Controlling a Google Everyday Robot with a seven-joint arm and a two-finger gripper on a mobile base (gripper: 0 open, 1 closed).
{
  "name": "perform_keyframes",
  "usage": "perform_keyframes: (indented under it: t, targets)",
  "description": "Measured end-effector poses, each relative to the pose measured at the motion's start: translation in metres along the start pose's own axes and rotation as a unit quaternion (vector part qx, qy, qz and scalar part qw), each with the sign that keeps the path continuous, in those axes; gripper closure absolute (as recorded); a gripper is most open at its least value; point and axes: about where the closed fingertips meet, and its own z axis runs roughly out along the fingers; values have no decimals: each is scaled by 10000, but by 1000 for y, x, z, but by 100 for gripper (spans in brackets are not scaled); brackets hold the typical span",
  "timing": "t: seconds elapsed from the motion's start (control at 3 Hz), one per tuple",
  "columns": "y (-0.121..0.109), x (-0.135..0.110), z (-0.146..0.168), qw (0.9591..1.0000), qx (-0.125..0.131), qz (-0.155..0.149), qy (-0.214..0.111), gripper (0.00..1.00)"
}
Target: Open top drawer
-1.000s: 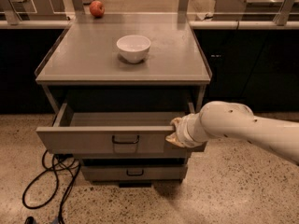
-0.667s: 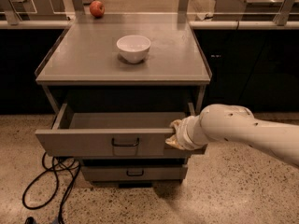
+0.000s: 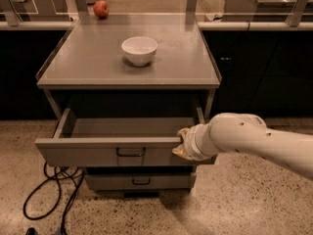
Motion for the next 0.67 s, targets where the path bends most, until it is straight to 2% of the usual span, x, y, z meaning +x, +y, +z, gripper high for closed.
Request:
perform_keyframes:
  t: [0.67]
  targets:
    - [6, 0, -4, 10000, 13, 6, 4, 100]
